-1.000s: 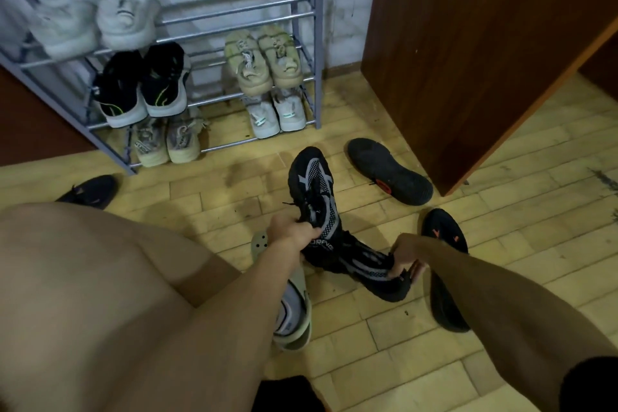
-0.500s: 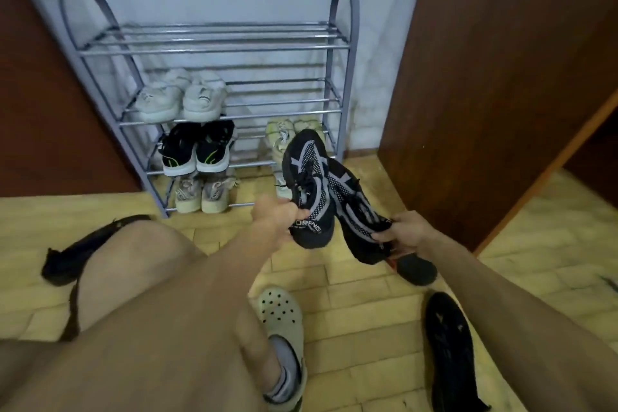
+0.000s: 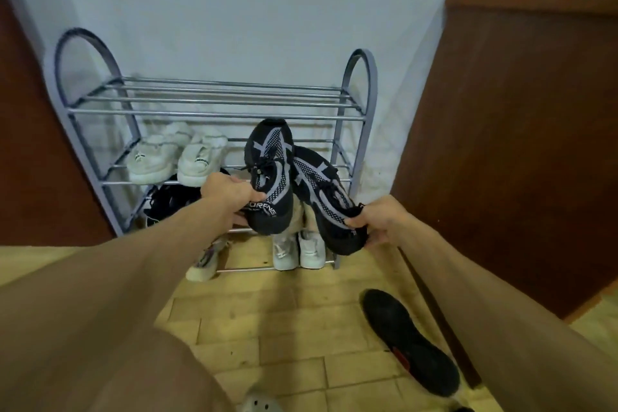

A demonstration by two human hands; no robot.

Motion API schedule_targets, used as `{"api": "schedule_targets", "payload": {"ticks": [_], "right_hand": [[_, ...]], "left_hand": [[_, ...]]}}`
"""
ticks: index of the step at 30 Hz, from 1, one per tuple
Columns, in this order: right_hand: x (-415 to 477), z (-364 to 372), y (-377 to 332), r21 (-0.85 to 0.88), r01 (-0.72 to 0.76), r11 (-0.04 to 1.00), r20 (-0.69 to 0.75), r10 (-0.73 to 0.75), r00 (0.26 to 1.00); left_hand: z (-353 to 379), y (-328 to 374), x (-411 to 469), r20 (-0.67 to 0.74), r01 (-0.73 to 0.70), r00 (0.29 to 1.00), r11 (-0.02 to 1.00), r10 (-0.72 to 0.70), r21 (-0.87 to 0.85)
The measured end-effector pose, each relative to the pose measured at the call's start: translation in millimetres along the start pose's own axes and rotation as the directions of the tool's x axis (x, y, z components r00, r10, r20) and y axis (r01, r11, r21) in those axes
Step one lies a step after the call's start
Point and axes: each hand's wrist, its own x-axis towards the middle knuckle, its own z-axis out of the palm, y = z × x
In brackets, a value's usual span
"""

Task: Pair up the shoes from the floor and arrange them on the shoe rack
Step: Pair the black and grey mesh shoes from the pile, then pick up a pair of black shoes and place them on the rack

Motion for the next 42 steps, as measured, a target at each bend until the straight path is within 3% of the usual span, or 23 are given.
{"api": "schedule_targets", "payload": {"ticks": [3,6,11,15,21,26,30,35,40,42], "right_hand": [[36,8,-18,-0.025,-0.019,1.000,-0.023,0.018,1.000],[69,15,-33,0.073,-0.003,0.997,-0.049,0.007,0.999],[109,27,-61,0.157,0.040,0.987,-0.074,-0.029,0.997],[133,35,-72,0.161,0.053,0.986,-0.045,-0.047,0.998],[152,40,-66,0.079,0.129,0.989,-0.195,-0.111,0.974],[154,43,-56,0.095,0.156,0.983,-0.246,-0.129,0.961],[156,39,-59,0.166,0.136,0.977,-0.209,-0.100,0.973],[145,36,-59,-0.022,0.086,0.996,-0.156,-0.088,0.984],[113,26,-31,-0.139,0.197,0.971,-0.160,-0.218,0.963],[88,16,-14,-0.212,0.231,0.950,-0.095,-0.255,0.962]], "left_hand": [[7,8,33,-0.031,0.016,0.999,0.998,-0.018,-0.056],[15,16,63,-0.044,0.008,0.999,0.996,-0.012,-0.093],[28,22,104,0.049,0.045,0.998,0.994,-0.041,-0.100],[43,27,132,0.067,0.020,0.998,0.998,-0.016,-0.056],[67,26,149,0.099,0.022,0.995,0.998,-0.017,-0.056],[66,17,156,0.089,-0.022,0.996,0.999,0.019,0.034],[69,17,155,0.096,-0.087,0.993,0.984,0.072,0.156],[69,15,141,0.142,-0.074,0.989,0.981,0.049,0.177],[63,23,93,0.046,-0.221,0.975,0.955,0.216,0.200],[62,22,65,0.064,-0.269,0.963,0.936,0.261,0.229]]}}
